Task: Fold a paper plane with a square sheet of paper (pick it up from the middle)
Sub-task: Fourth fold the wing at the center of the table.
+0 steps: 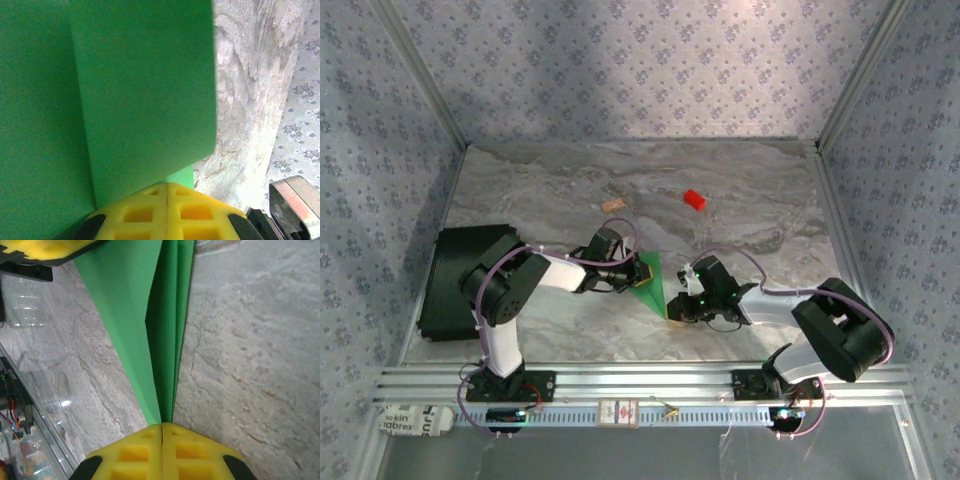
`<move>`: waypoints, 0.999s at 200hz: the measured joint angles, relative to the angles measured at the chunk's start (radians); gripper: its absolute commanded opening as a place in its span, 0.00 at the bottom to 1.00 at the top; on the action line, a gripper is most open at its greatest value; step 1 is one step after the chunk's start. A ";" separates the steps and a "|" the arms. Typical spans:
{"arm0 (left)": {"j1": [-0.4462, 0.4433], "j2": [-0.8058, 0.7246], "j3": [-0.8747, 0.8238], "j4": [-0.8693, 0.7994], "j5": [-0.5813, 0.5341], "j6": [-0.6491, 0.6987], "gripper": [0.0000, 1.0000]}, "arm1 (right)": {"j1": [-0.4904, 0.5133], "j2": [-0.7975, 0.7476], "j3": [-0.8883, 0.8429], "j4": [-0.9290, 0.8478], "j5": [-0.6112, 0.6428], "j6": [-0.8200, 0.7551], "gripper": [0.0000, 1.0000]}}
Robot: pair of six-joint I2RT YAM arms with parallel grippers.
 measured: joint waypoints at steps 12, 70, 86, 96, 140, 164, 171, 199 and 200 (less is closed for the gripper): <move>0.000 0.000 -0.001 0.001 0.000 0.000 0.01 | 0.000 0.000 0.000 -0.001 0.000 0.000 0.03; -0.002 0.000 -0.007 0.009 0.014 -0.006 0.01 | 0.004 -0.026 0.000 -0.045 0.011 -0.001 0.08; -0.002 0.000 -0.008 0.011 0.015 -0.007 0.01 | 0.005 -0.039 0.004 -0.077 0.020 -0.004 0.10; -0.002 0.000 -0.008 0.013 0.014 -0.007 0.01 | 0.006 -0.042 0.009 -0.098 0.024 -0.005 0.10; -0.002 0.000 -0.008 0.015 0.011 -0.007 0.01 | 0.008 -0.069 0.027 -0.188 0.035 -0.009 0.11; -0.002 0.000 -0.009 0.015 0.011 -0.007 0.01 | 0.001 -0.117 0.028 -0.236 0.058 -0.007 0.09; -0.002 0.000 -0.009 0.015 0.011 -0.007 0.01 | -0.005 -0.132 0.028 -0.241 0.061 -0.005 0.08; -0.002 0.000 -0.009 0.015 0.011 -0.006 0.01 | -0.023 -0.150 0.054 -0.228 0.053 0.012 0.05; -0.002 0.000 -0.009 0.015 0.011 -0.006 0.01 | -0.023 -0.149 0.056 -0.227 0.053 0.012 0.05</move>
